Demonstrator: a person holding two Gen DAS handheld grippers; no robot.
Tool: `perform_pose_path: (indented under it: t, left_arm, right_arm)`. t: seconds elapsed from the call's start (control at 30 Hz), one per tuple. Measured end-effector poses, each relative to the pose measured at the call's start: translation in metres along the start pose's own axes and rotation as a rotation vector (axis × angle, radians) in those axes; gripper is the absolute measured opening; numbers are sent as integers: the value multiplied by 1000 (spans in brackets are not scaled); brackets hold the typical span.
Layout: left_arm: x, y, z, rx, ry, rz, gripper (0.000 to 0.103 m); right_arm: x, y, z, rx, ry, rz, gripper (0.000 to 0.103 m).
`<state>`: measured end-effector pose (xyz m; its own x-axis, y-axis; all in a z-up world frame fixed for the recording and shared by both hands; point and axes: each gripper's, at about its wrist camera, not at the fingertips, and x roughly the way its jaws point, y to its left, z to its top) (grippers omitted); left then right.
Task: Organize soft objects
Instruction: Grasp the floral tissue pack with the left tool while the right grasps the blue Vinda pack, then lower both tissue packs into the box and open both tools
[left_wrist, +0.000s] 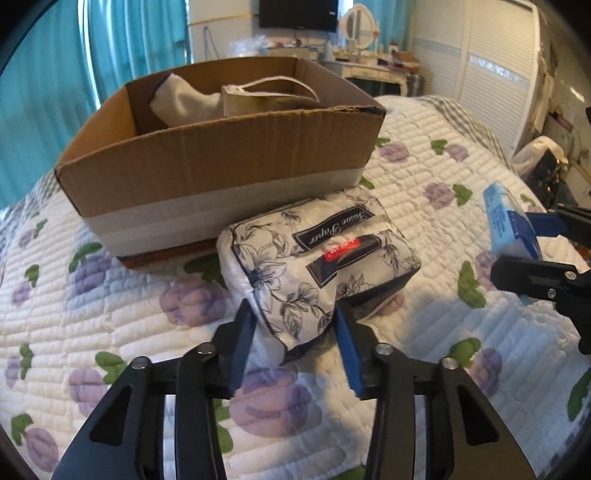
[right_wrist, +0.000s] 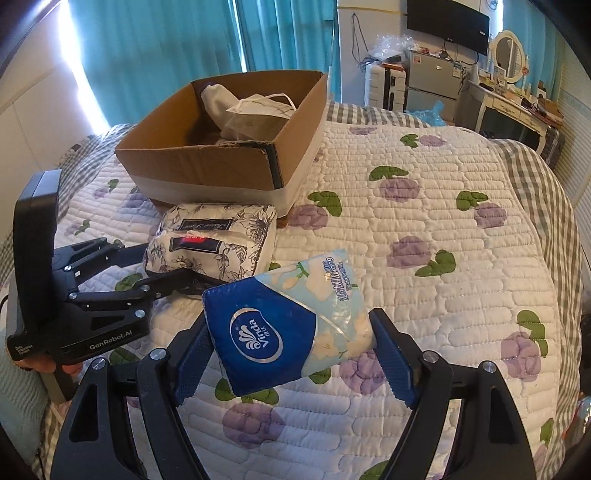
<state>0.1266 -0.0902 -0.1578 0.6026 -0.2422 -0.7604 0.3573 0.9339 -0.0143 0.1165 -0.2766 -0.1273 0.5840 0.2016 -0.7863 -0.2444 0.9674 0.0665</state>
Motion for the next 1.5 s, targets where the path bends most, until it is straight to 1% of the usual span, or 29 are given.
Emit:
perform_pose_path:
  t: [0.17,0.33,0.43,0.53,0.67,0.83,0.97,1.07,1.17,1.23,1.3,1.4,1.47,1.5]
  left_arm:
    - [-14,-2,-6,-15,-4,14,34]
    - [-43,-4,-11,-49,-15,30,31]
    - [-66,-8,-13,-37,-38,32,30]
    - [-90,-11,-16,-16,-71,54,29]
    - [-119,-9,-15,-21,-119,68,29]
    - [-155,-7,2,-10,-196,91,28]
    - [-177,-3,31,10,-266,103,27]
    - [-188,2,58,23,-323,123,27]
    - [-191,7,83,28,-363,127,27]
    - [-186,12,103,37,-379,131,27]
    - [-173,17,122,55,-386,131,27]
    - [-146,26,143,50,-376,120,27]
    - [-128,31,151,47,-358,104,27]
    - [-112,36,155,42,-344,99,27]
  right_arm:
    - [-10,3,-2,0,-18,-7,80]
    - [-31,11,-4,-12,-50,-25,80]
    - [-49,19,-2,-22,-79,-28,80]
    - [-68,30,-2,-34,-112,-28,80]
    - [-92,45,-3,-52,-147,-25,80]
    - [-115,59,7,-78,-189,-24,80]
    - [-128,67,27,-111,-226,-26,80]
    - [-133,70,44,-137,-254,-37,80]
    - [-133,68,64,-143,-276,-38,80]
    - [-128,64,78,-144,-285,-41,80]
    - [-121,60,90,-145,-286,-45,80]
    - [-105,51,107,-147,-277,-53,80]
    - [-90,43,116,-147,-266,-58,80]
    - [-83,40,120,-147,-258,-58,80]
